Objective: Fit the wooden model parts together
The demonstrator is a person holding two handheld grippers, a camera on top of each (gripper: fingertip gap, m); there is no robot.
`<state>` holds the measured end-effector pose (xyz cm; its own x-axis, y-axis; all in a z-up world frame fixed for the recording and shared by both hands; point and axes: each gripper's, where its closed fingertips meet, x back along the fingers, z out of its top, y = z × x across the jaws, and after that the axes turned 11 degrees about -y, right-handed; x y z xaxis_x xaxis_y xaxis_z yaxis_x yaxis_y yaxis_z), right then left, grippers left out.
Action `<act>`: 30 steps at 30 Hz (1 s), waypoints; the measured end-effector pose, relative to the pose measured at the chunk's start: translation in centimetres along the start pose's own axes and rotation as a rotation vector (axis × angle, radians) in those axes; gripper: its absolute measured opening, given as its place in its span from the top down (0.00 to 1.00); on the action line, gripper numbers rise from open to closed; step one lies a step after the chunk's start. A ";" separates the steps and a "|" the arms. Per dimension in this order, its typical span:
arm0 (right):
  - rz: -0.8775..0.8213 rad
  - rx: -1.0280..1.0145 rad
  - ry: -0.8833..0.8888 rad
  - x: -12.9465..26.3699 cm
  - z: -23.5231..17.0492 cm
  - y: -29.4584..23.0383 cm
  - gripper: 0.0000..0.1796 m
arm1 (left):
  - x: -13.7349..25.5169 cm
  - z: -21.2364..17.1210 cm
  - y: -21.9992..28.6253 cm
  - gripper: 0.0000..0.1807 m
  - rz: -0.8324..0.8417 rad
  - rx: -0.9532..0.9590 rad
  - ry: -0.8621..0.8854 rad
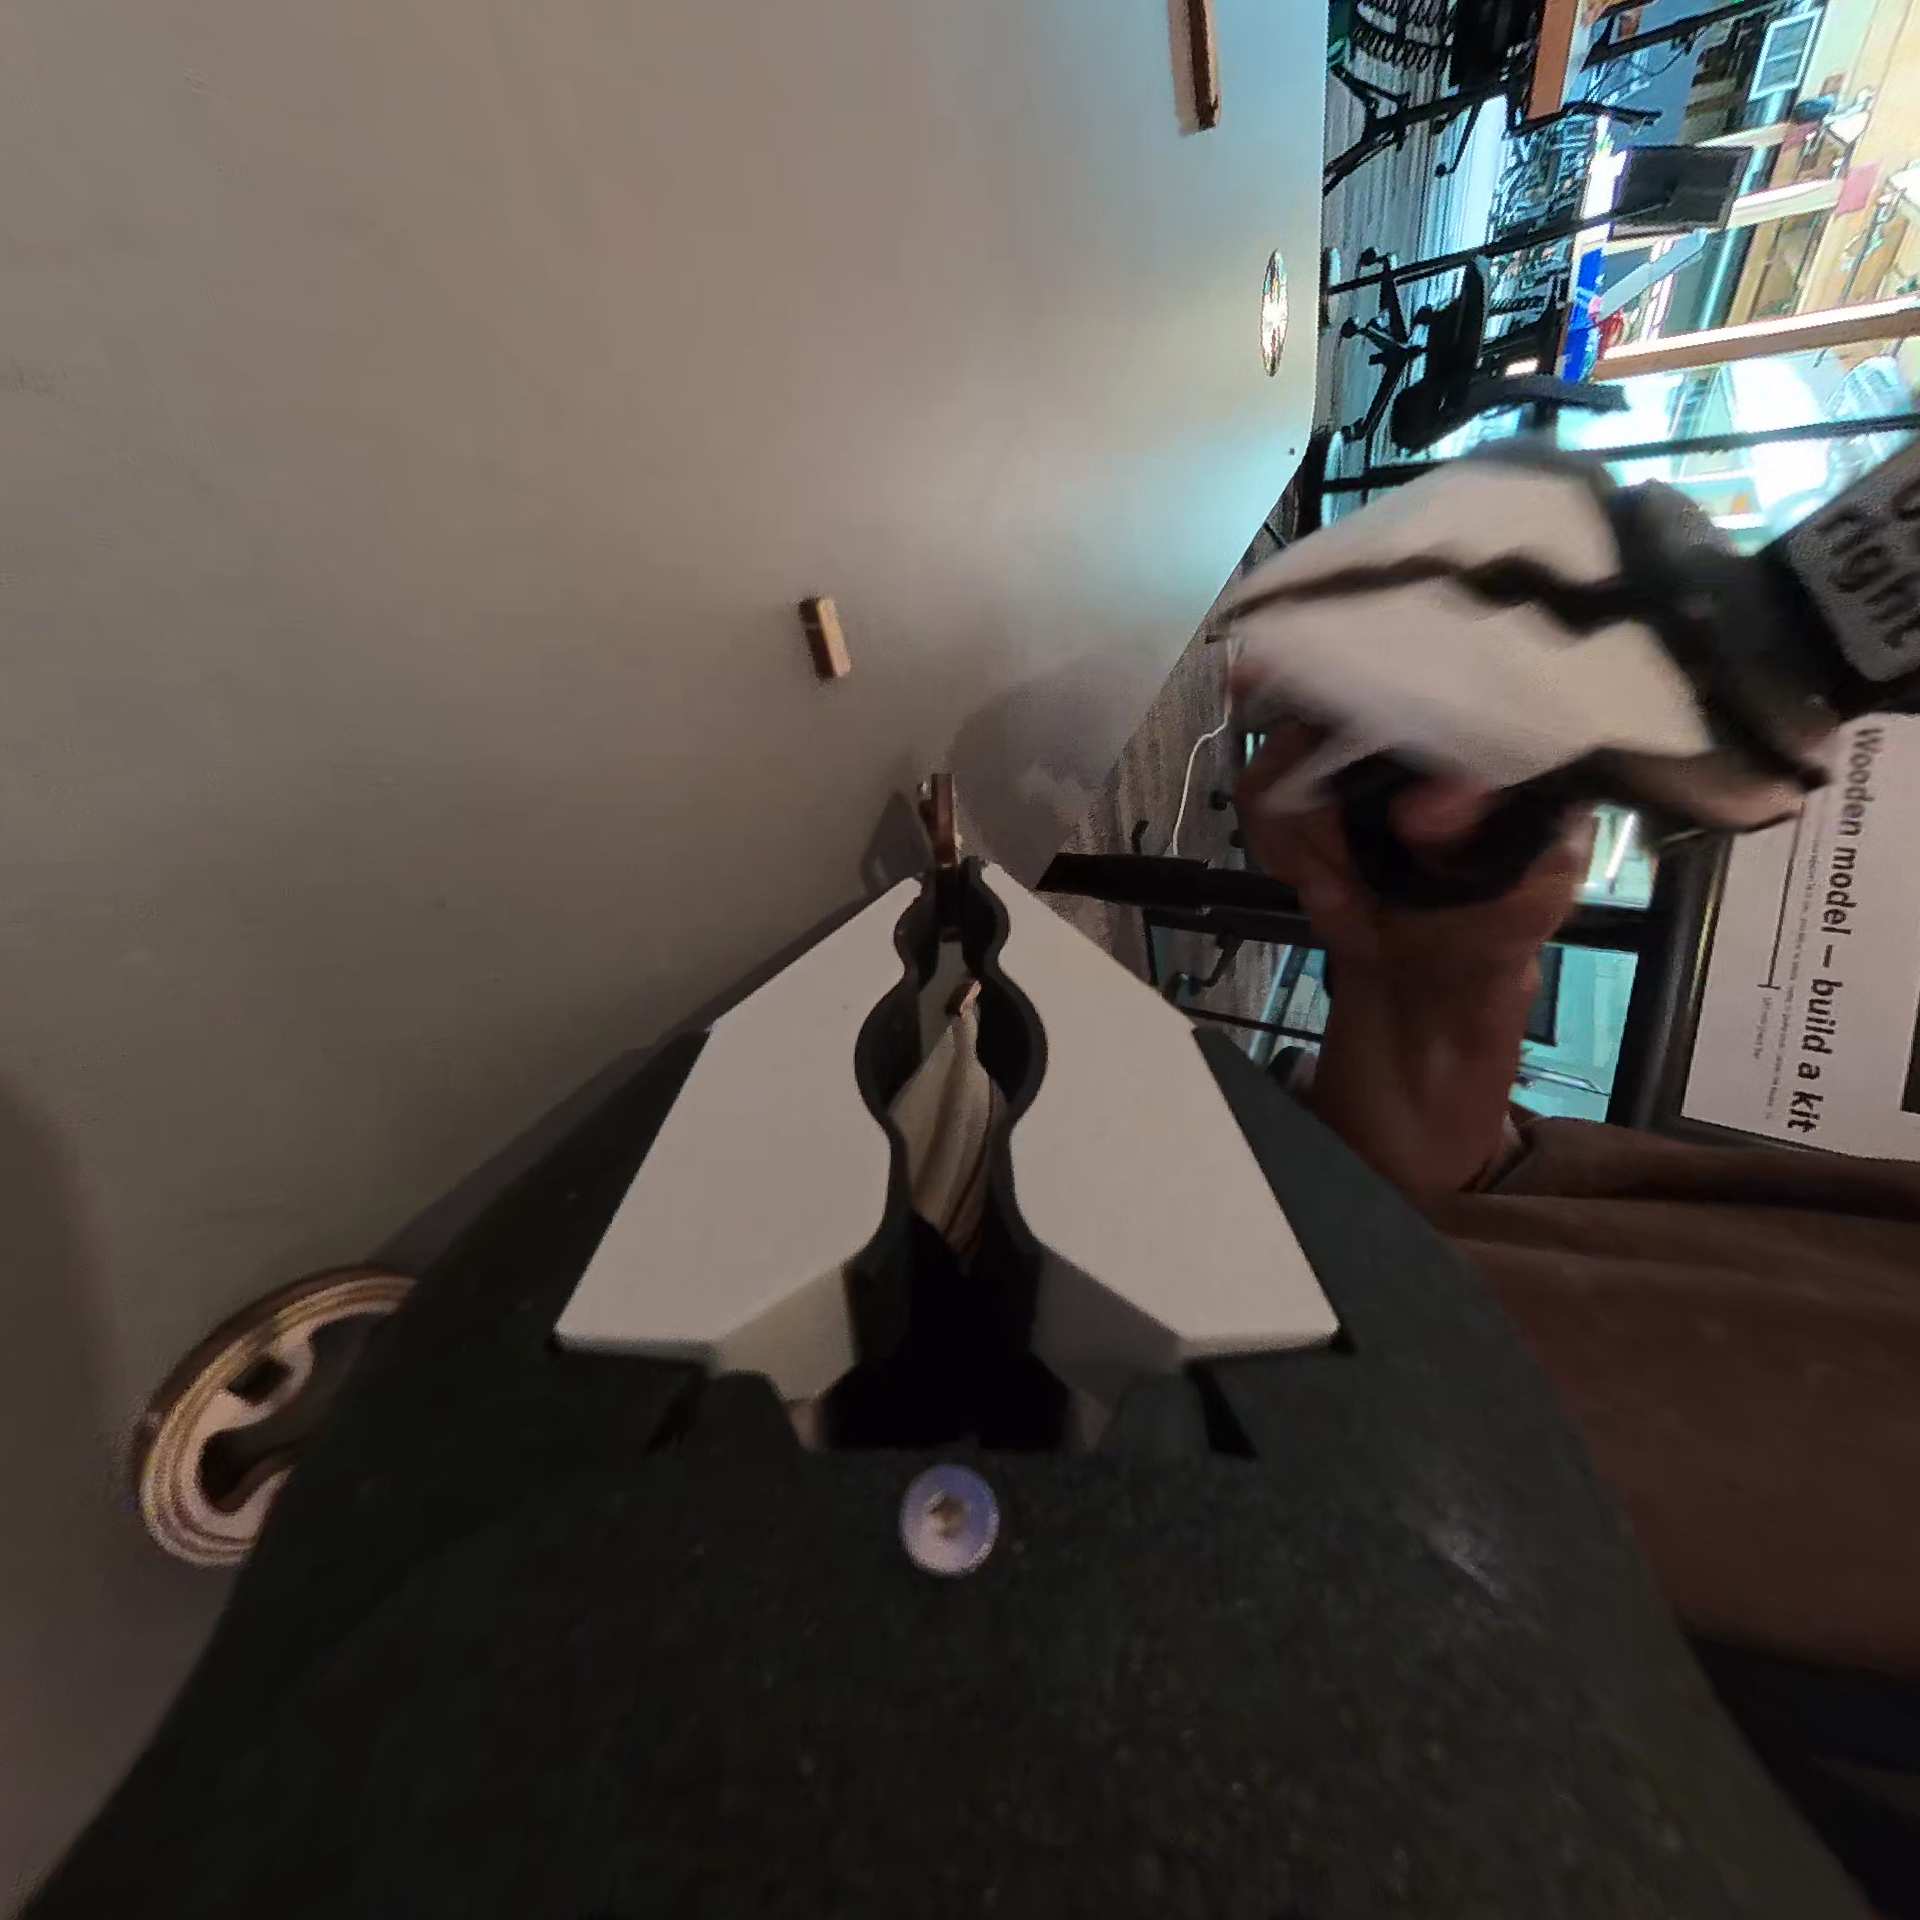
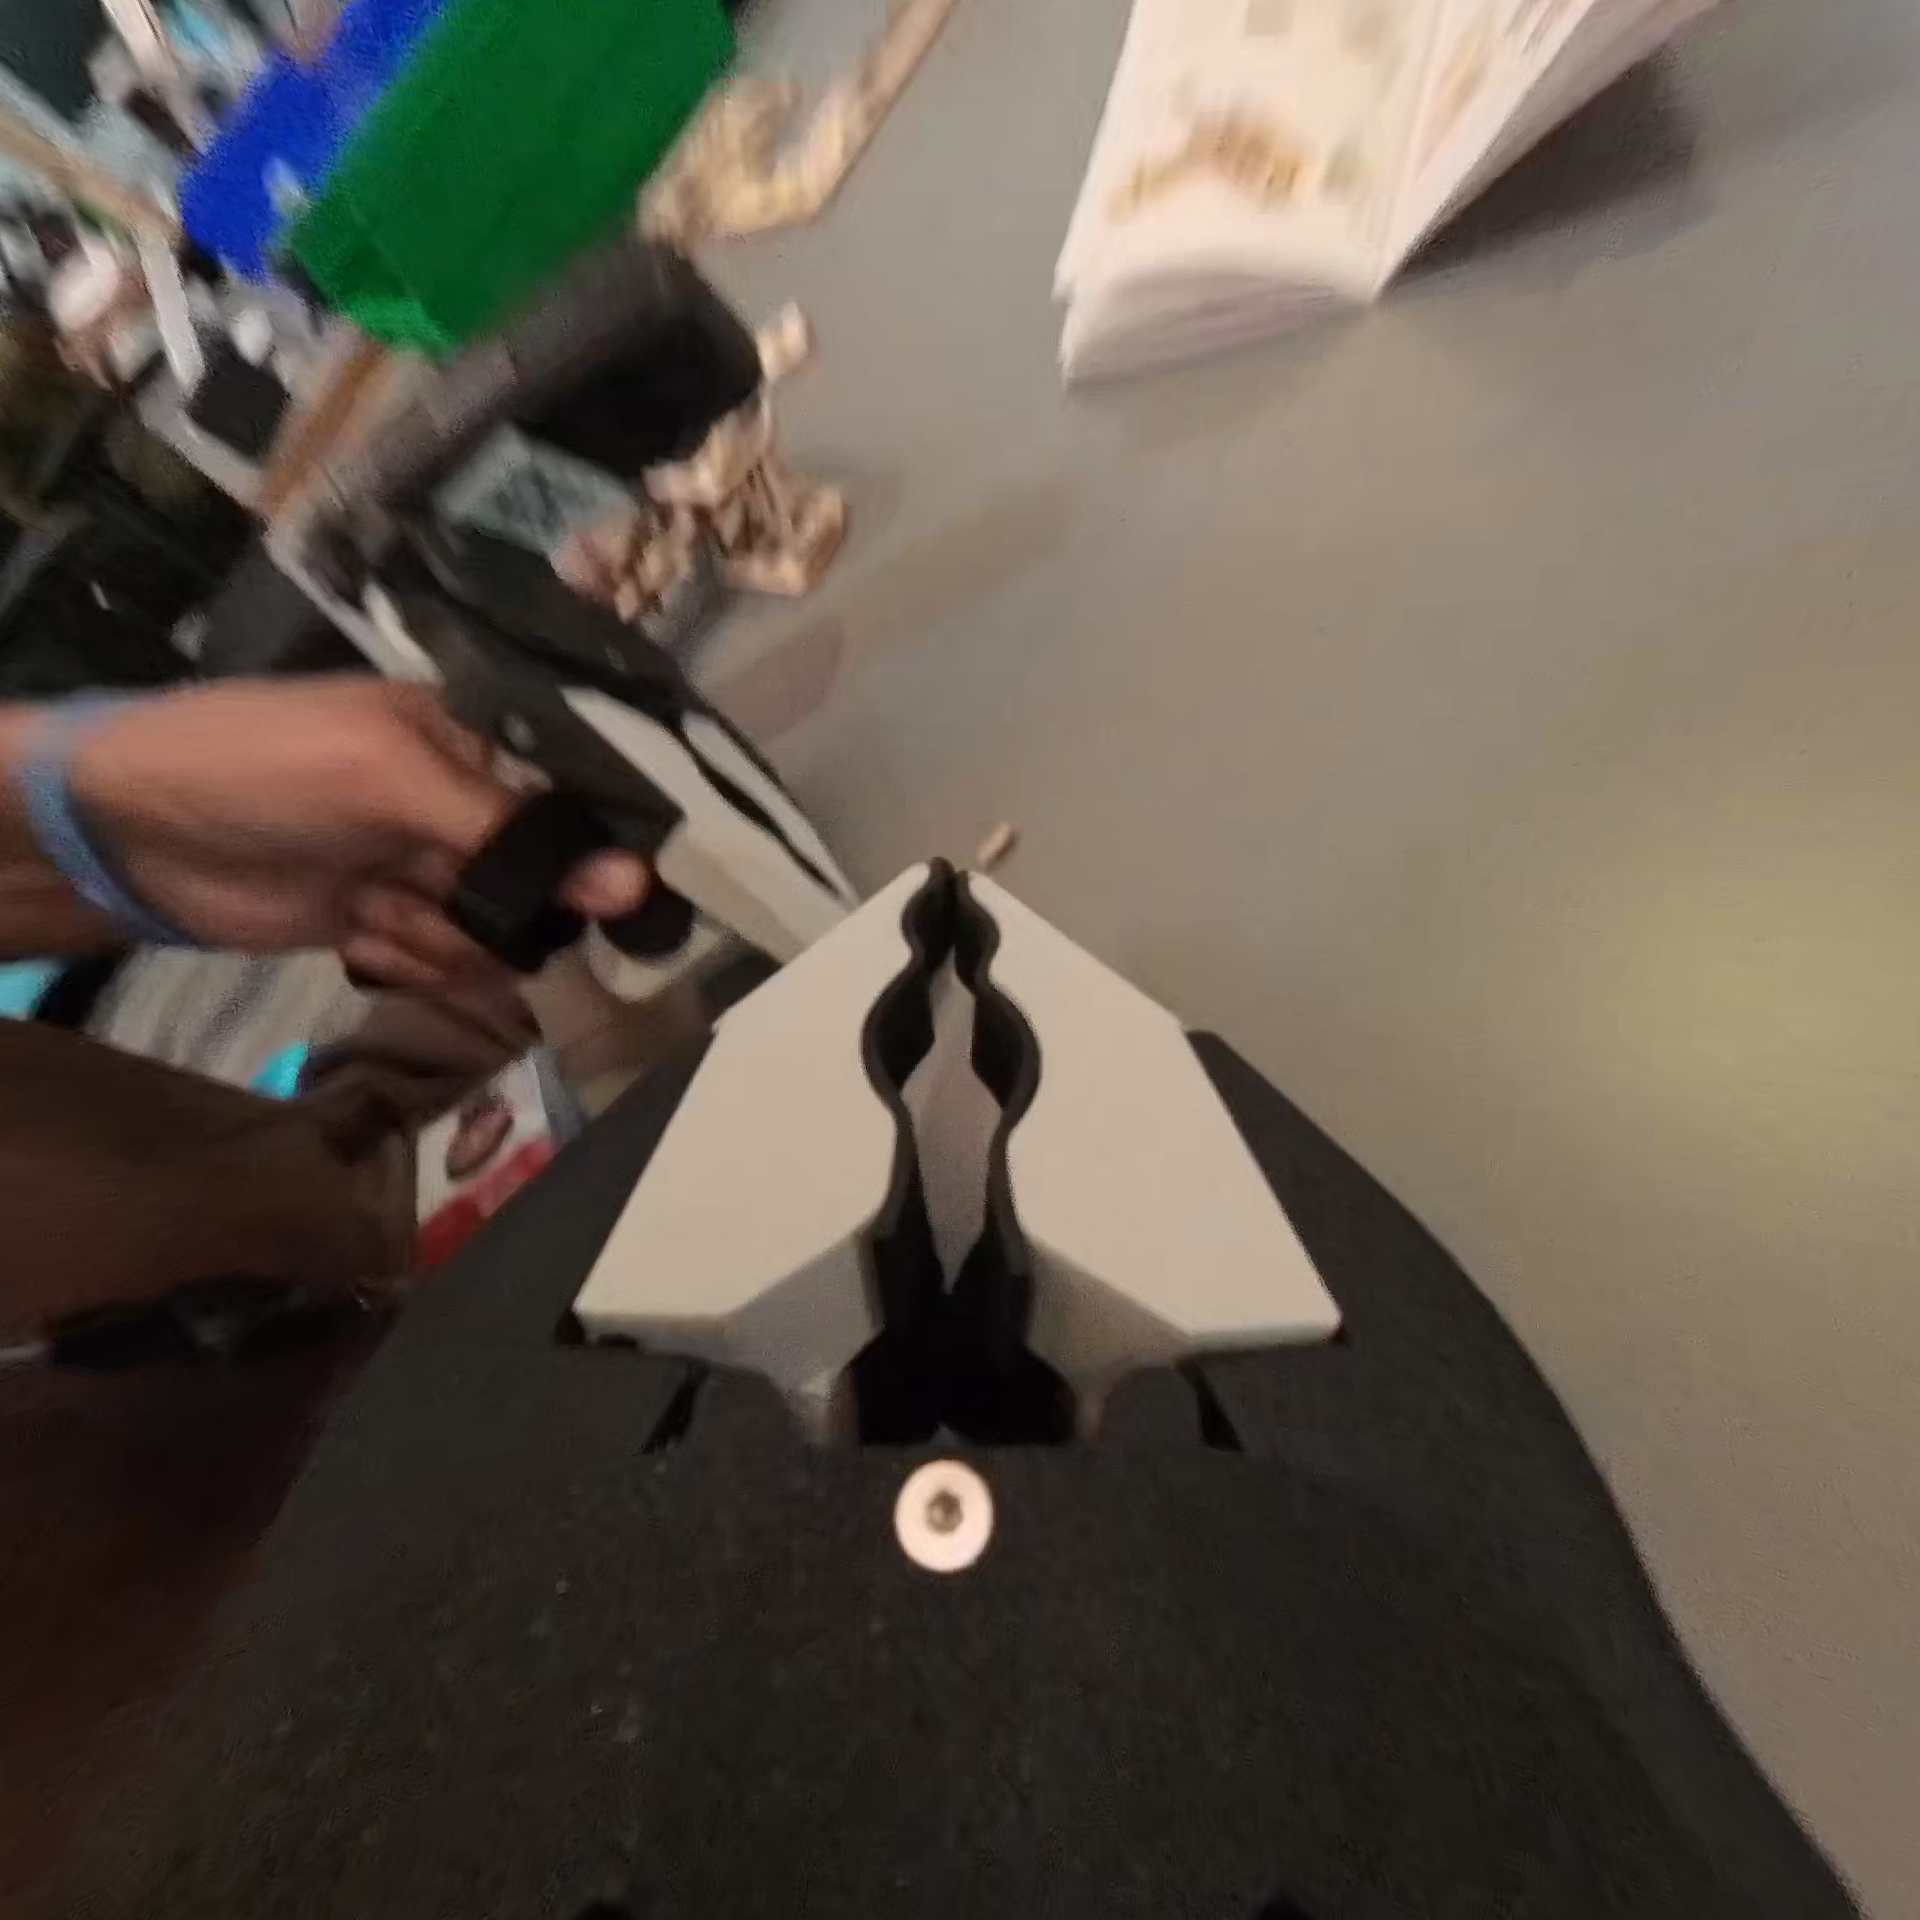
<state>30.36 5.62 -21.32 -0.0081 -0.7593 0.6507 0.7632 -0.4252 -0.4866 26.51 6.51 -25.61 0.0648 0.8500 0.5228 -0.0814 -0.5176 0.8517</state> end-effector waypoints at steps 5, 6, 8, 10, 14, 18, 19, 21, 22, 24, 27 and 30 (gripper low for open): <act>-0.022 0.069 -0.145 -4.4 -2.6 -0.8 1.00 | 0.0 -0.4 0.0 0.99 0.000 -0.039 -0.020; -0.016 0.061 -0.103 -3.9 -1.7 -1.0 1.00 | 0.0 -0.4 0.1 0.99 -0.002 -0.042 -0.019; -0.048 0.054 -0.031 -1.9 -0.3 -0.2 1.00 | 0.0 -0.5 0.1 0.99 0.015 -0.072 -0.021; 0.031 0.027 0.038 -0.9 0.5 -0.8 1.00 | 0.0 -0.5 0.1 1.00 0.035 -0.108 -0.015; 0.165 0.037 0.041 -0.6 -0.9 -1.9 0.97 | 0.5 -0.7 1.1 0.99 0.166 -0.482 0.038; 0.316 0.042 0.149 1.2 0.0 -4.3 0.91 | 3.4 0.4 4.6 1.00 0.335 -0.887 0.255; 0.365 0.042 0.185 1.8 0.7 -5.0 0.89 | 4.0 0.5 5.1 1.00 0.422 -0.992 0.288; 0.451 0.033 0.221 2.5 1.5 -6.4 0.87 | 4.9 0.5 5.2 0.99 0.650 -1.209 0.291; 0.467 0.036 0.220 2.5 1.7 -6.9 0.85 | 5.3 0.5 5.3 1.00 0.756 -1.305 0.292; 0.445 0.045 0.205 1.8 1.6 -7.2 0.82 | 5.9 0.5 5.5 1.00 0.933 -1.449 0.286; 0.485 0.014 0.211 1.0 2.0 -8.6 0.75 | 6.7 0.5 6.5 1.00 1.043 -1.532 0.328; 0.495 -0.023 0.254 0.7 2.7 -8.9 0.75 | 7.0 0.1 7.0 1.00 1.084 -1.570 0.338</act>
<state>25.31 10.24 -14.96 0.1904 -0.9648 0.1815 0.7014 0.0043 -0.7128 26.49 8.79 -15.99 -0.7671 0.3583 0.5322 -0.6406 -0.3820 -0.6661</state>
